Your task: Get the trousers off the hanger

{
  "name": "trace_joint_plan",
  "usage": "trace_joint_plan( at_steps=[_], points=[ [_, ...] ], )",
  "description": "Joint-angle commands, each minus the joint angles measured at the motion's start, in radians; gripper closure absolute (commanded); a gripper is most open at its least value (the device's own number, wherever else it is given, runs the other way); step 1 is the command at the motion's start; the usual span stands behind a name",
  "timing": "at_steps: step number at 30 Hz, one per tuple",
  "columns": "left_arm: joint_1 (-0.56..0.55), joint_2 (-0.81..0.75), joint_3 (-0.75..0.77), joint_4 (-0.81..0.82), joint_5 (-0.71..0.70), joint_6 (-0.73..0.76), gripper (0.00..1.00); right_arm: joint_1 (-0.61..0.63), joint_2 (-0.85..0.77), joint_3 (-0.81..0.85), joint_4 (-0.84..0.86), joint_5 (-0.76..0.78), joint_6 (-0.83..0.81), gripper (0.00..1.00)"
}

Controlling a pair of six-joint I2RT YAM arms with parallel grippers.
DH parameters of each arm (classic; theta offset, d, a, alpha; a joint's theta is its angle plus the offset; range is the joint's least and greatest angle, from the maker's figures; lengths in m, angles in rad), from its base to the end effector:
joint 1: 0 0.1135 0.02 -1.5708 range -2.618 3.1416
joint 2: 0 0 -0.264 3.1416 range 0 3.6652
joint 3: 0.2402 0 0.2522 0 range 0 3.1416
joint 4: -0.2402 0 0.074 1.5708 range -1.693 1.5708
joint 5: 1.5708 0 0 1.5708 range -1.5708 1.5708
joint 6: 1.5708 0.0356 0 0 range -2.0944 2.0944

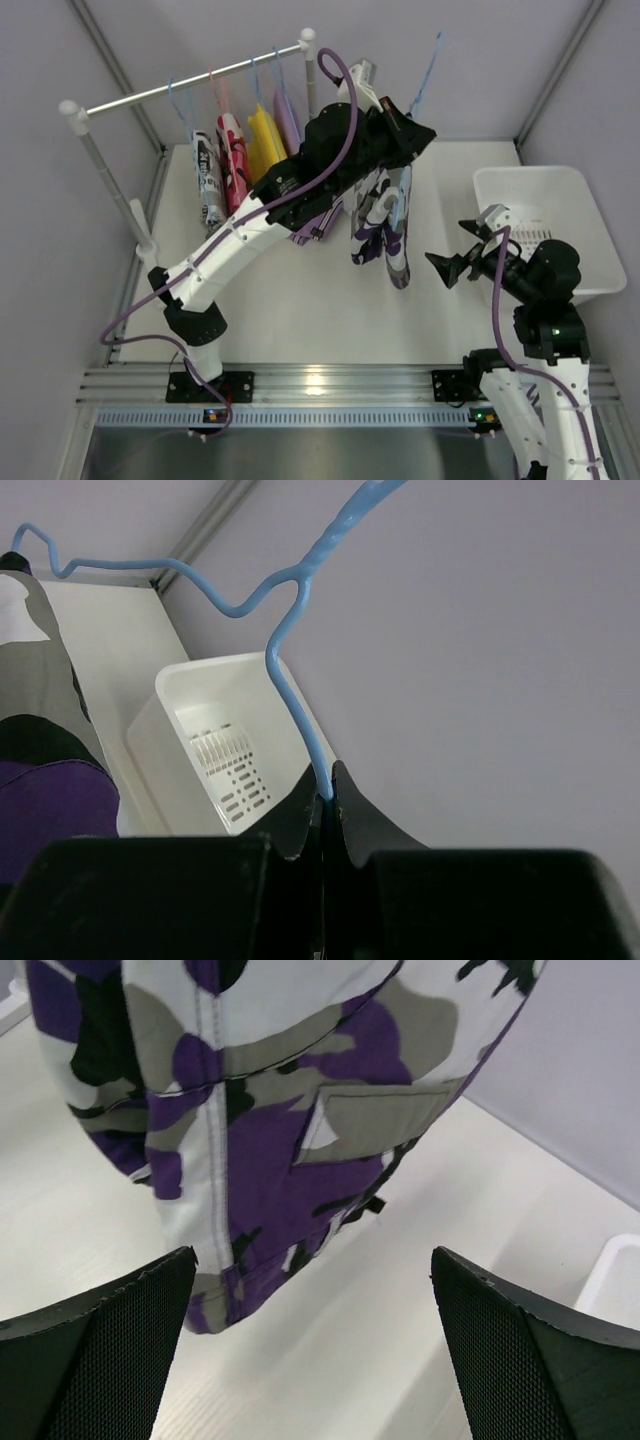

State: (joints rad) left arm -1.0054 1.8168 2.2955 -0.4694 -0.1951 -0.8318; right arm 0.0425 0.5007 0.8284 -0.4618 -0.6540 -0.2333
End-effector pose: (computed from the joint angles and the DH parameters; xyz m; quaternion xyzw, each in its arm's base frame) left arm 0.2110 -0.3197 0.5367 -0.0082 0.7038 -0.5203 0.4836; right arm 0.1013 0.0260 0.3622 -0.3074 0.6772 0.1814 0.6435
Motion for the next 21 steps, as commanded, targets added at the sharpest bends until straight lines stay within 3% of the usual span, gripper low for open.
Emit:
trace_joint_plan(
  at_steps=[1, 6, 7, 9, 10, 12, 16, 21],
  points=[
    [-0.007, -0.008, 0.097, 0.282, -0.087, 0.053, 1.00, 0.075, 0.018, -0.008, 0.100, -0.010, -0.046, 0.01],
    [-0.007, 0.021, 0.125, 0.305, -0.102, 0.050, 1.00, 0.316, 0.051, -0.040, 0.110, 0.204, -0.078, 0.01],
    [-0.007, 0.024, 0.128, 0.310, -0.104, 0.048, 1.00, 0.421, 0.058, -0.049, 0.123, 0.314, -0.075, 0.01],
    [-0.007, 0.032, 0.136, 0.322, -0.098, 0.039, 1.00, 0.518, 0.082, -0.087, 0.193, 0.463, -0.078, 0.00],
    [-0.007, 0.032, 0.139, 0.327, -0.093, 0.036, 1.00, 0.596, 0.097, -0.098, 0.221, 0.622, -0.086, 0.00],
    [-0.006, 0.029, 0.148, 0.337, -0.086, 0.028, 1.00, 0.632, 0.145, -0.132, 0.313, 0.802, -0.093, 0.00],
    [-0.007, 0.009, 0.147, 0.333, -0.061, 0.010, 1.00, 0.634, 0.164, -0.187, 0.436, 0.867, -0.086, 0.00],
    [-0.005, -0.014, 0.142, 0.319, -0.021, -0.021, 1.00, 0.634, 0.159, -0.254, 0.512, 0.814, -0.144, 0.01]
  ],
)
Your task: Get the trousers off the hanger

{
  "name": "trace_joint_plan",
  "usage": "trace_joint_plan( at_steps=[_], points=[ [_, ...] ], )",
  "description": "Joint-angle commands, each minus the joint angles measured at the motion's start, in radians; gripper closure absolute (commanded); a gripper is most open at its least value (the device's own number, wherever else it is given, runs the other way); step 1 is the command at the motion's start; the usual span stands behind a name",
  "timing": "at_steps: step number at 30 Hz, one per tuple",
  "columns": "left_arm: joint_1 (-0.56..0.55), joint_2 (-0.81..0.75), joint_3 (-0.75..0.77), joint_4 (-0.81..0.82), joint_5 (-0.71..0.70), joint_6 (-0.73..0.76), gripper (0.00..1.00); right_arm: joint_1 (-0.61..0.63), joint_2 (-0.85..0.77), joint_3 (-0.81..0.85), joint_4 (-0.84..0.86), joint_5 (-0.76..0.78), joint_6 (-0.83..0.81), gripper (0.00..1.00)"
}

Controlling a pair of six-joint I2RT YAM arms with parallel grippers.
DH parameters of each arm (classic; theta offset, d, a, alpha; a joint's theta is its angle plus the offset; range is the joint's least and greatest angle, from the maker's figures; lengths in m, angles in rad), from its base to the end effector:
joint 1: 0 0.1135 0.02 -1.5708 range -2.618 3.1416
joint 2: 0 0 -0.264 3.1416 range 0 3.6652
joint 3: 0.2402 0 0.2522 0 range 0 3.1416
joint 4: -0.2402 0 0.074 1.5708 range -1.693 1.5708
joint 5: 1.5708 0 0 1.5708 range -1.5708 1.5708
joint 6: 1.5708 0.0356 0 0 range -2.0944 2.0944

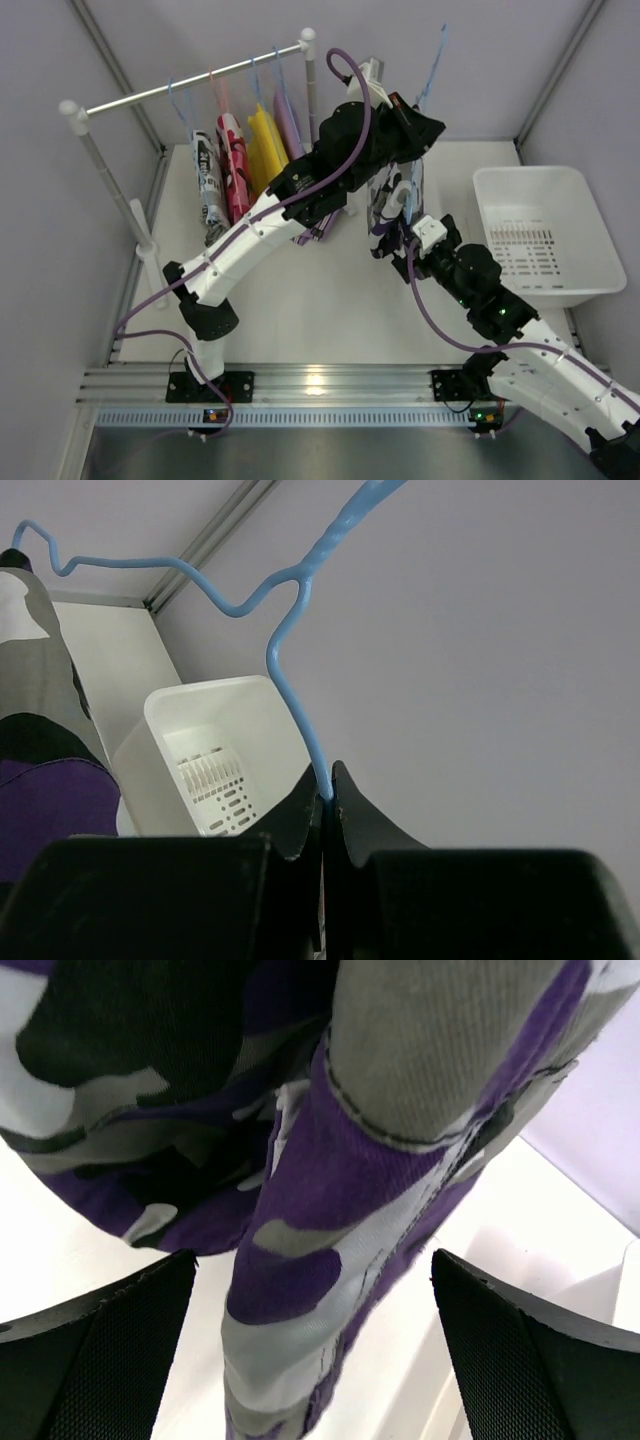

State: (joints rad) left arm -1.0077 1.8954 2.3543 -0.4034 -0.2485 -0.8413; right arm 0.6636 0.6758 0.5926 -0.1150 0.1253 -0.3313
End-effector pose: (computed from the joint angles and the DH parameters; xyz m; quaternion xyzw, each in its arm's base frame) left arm 0.2239 -0.3383 0.5320 -0.0330 0.6870 -0.5242 0.5021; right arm 0.1369 0.1014 0.2965 -0.3336 0.6974 0.0568 0.6317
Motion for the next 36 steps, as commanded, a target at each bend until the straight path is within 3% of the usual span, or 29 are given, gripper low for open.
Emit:
trace_joint_plan(
  at_steps=[1, 9, 16, 24, 36],
  points=[
    [-0.002, -0.093, 0.083, 0.252, 0.040, -0.021, 1.00, 0.013, -0.024, -0.034, 0.178, 0.030, -0.060, 0.00],
    [-0.002, -0.101, 0.082, 0.253, 0.109, -0.084, 1.00, 0.013, -0.018, -0.117, 0.351, 0.105, -0.123, 0.01],
    [0.006, -0.125, 0.042, 0.235, 0.144, -0.146, 1.00, -0.002, -0.015, -0.146, 0.462, 0.079, -0.114, 0.01],
    [0.006, -0.125, 0.016, 0.235, 0.184, -0.197, 1.00, -0.021, 0.039, -0.076, 0.606, 0.144, -0.043, 0.01],
    [0.007, -0.139, -0.043, 0.206, 0.195, -0.242, 1.00, -0.050, 0.084, 0.075, 0.632, 0.168, -0.025, 0.03]
  ],
)
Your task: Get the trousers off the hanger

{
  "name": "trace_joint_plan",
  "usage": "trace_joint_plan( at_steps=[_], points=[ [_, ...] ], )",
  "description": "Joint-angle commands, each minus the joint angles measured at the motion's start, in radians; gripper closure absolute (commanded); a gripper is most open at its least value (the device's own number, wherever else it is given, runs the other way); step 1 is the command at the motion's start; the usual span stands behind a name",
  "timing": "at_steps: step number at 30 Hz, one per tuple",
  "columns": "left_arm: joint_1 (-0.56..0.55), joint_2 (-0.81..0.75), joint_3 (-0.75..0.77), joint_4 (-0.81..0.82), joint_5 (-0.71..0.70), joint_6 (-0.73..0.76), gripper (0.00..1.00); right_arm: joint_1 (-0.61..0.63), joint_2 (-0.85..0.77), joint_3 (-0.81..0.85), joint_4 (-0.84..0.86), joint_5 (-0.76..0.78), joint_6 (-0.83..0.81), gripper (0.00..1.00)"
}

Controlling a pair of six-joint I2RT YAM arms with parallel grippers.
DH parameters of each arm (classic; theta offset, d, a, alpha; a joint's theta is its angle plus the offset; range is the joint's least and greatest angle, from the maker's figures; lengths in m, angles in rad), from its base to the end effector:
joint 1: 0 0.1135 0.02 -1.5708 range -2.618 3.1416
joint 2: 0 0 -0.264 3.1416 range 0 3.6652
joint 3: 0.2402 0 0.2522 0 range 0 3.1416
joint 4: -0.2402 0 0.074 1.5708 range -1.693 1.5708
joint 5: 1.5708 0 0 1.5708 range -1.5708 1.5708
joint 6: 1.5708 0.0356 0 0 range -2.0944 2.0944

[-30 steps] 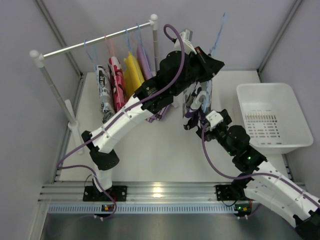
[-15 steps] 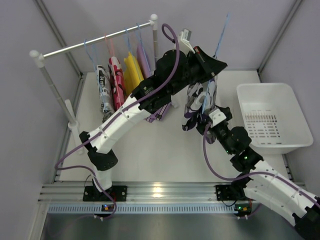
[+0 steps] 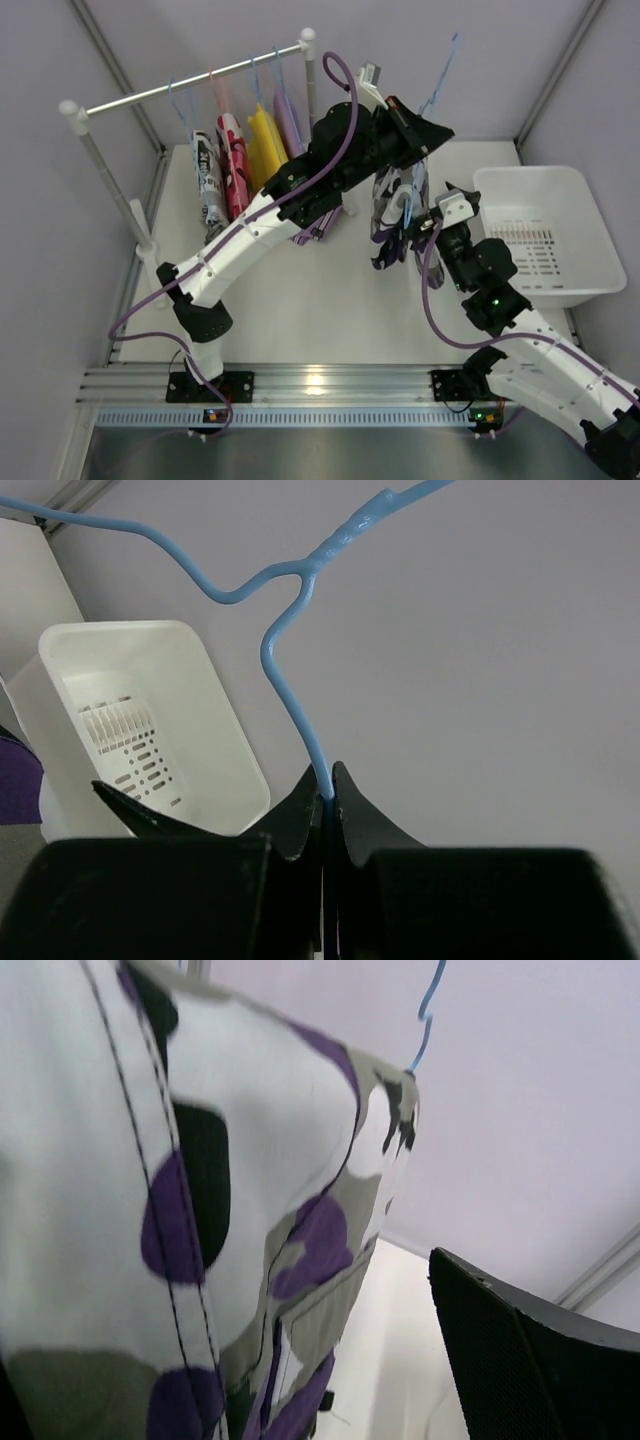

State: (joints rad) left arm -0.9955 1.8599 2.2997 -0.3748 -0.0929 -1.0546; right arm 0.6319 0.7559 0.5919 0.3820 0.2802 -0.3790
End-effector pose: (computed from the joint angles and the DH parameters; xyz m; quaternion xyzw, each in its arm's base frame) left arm 0.2207 -0.3343 0.5322 -0.0540 0.6817 -0.6066 0.4055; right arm 0.1551 0.1013 0.3372 -0.2048 0.5951 0.0107 0.7771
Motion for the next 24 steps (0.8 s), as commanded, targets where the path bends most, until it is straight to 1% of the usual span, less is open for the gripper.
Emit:
trace_joint_plan(
  at_steps=[1, 2, 3, 7, 9, 10, 12, 13, 14, 15, 16, 17, 18, 20, 21, 24],
  points=[
    [-0.006, -0.107, 0.010, 0.174, 0.041, -0.033, 1.00, -0.018, 0.005, 0.081, 0.133, 0.004, 0.017, 0.04],
    [-0.006, -0.105, 0.009, 0.174, 0.041, -0.035, 1.00, -0.020, 0.013, 0.089, 0.135, -0.002, 0.012, 0.06],
    [-0.006, -0.103, 0.009, 0.174, 0.045, -0.036, 1.00, -0.020, 0.016, 0.092, 0.136, -0.016, 0.008, 0.14],
    [-0.008, -0.107, 0.003, 0.177, 0.058, -0.050, 1.00, -0.023, 0.039, 0.100, 0.143, -0.016, -0.001, 0.30],
    [-0.006, -0.111, -0.005, 0.175, 0.061, -0.054, 1.00, -0.026, 0.042, 0.106, 0.143, -0.015, -0.003, 0.32],
    [-0.008, -0.113, -0.014, 0.174, 0.062, -0.056, 1.00, -0.031, 0.042, 0.106, 0.140, -0.015, -0.003, 0.37],
    [-0.008, -0.116, -0.017, 0.172, 0.062, -0.058, 1.00, -0.044, 0.042, 0.114, 0.132, -0.025, 0.005, 0.38],
    [-0.006, -0.116, -0.014, 0.172, 0.062, -0.056, 1.00, -0.054, 0.040, 0.117, 0.108, -0.041, 0.014, 0.33],
    [-0.006, -0.116, -0.011, 0.174, 0.061, -0.056, 1.00, -0.066, 0.037, 0.129, 0.088, -0.061, 0.041, 0.26],
    [-0.008, -0.116, -0.010, 0.178, 0.062, -0.056, 1.00, -0.095, 0.036, 0.137, 0.066, -0.114, 0.058, 0.19],
    [-0.006, -0.117, -0.006, 0.181, 0.062, -0.050, 1.00, -0.115, 0.036, 0.143, 0.016, -0.149, 0.078, 0.05],
    [-0.006, -0.117, -0.003, 0.183, 0.058, -0.047, 1.00, -0.132, 0.033, 0.152, -0.003, -0.179, 0.113, 0.00],
    [-0.006, -0.119, 0.000, 0.183, 0.056, -0.044, 1.00, -0.158, 0.031, 0.154, -0.021, -0.238, 0.127, 0.01],
    [-0.008, -0.117, 0.003, 0.185, 0.052, -0.039, 1.00, -0.170, 0.026, 0.152, -0.057, -0.275, 0.147, 0.00],
    [-0.006, -0.119, 0.001, 0.186, 0.051, -0.038, 1.00, -0.176, 0.025, 0.149, -0.064, -0.327, 0.152, 0.00],
    [-0.006, -0.114, 0.006, 0.186, 0.055, -0.036, 1.00, -0.178, 0.025, 0.143, -0.087, -0.377, 0.161, 0.01]
  ],
)
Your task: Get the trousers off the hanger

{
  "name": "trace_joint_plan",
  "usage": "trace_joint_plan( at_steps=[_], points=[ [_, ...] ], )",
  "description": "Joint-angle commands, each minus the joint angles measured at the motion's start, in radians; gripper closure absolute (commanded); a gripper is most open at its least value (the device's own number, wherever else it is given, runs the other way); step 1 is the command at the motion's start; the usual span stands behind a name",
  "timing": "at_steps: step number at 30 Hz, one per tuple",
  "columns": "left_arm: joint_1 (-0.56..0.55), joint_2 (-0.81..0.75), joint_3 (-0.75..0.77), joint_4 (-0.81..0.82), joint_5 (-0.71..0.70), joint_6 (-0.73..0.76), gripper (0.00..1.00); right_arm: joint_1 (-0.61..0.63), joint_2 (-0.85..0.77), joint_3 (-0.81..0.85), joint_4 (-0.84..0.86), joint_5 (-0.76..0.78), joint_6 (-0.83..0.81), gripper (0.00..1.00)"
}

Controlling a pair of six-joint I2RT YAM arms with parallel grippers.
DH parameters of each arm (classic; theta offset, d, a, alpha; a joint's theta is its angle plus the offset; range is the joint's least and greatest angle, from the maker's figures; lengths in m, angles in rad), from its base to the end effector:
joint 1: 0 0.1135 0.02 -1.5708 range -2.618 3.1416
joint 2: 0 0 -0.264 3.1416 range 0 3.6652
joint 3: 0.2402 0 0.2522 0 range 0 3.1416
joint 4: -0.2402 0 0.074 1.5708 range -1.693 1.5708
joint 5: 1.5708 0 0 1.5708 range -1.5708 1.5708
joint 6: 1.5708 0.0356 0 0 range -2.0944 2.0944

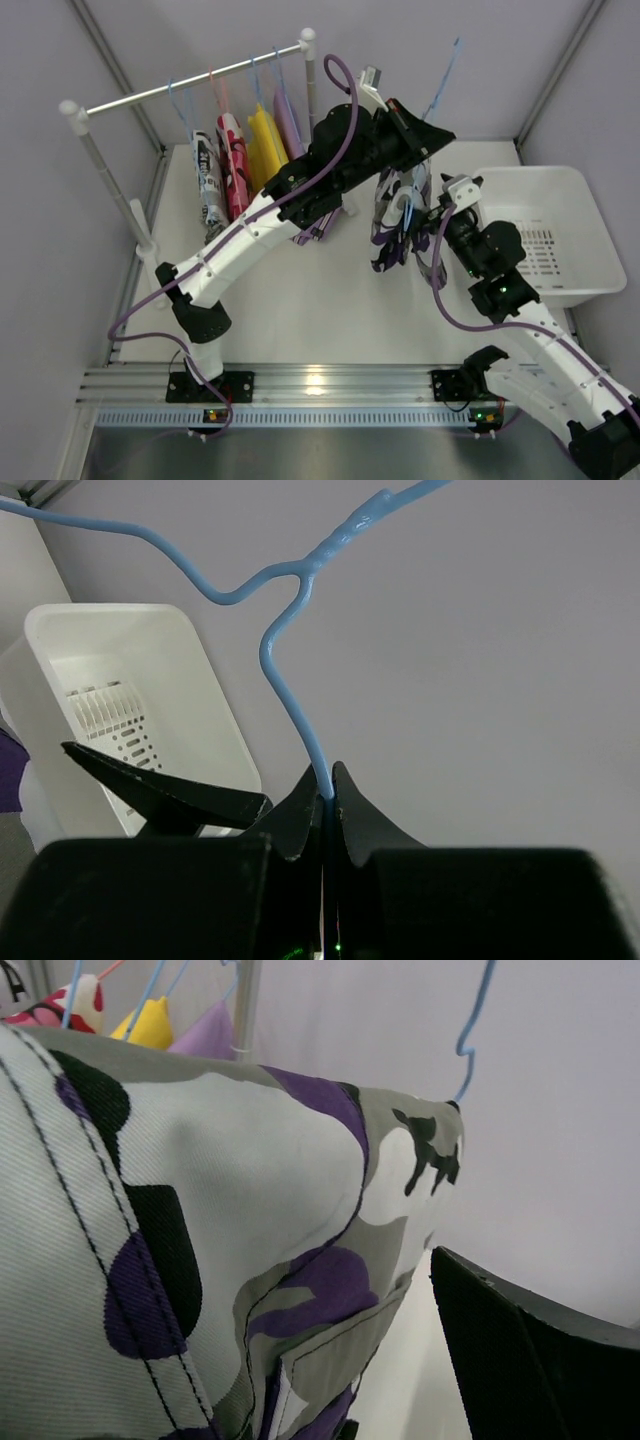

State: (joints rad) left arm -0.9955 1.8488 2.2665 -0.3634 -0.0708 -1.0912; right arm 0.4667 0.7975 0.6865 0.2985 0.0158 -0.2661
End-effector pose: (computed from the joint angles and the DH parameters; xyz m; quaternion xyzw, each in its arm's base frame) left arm 0.2205 -0.3354 0.5275 -0.0585 0.6852 -0.6147 0.3862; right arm 0.1729 0.0865 0.3553 -0.2228 0.5976 0.0721 0.7668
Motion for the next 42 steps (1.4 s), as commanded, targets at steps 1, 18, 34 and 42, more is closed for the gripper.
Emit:
trace_joint_plan(
  at_steps=[1, 18, 34, 42],
  points=[
    [-0.006, -0.103, 0.041, 0.176, 0.032, -0.001, 1.00, -0.014, -0.014, 0.047, -0.007, -0.125, 0.054, 0.00],
    [-0.002, -0.099, 0.050, 0.178, 0.049, -0.030, 1.00, -0.010, 0.075, 0.047, 0.072, 0.054, 0.050, 0.01],
    [-0.003, -0.148, -0.025, 0.150, 0.032, -0.015, 1.00, -0.034, 0.098, 0.227, 0.076, 0.170, 0.082, 1.00],
    [0.060, -0.209, -0.159, 0.169, 0.005, 0.099, 1.00, -0.068, 0.046, 0.392, -0.091, 0.115, 0.113, 1.00]
  ],
)
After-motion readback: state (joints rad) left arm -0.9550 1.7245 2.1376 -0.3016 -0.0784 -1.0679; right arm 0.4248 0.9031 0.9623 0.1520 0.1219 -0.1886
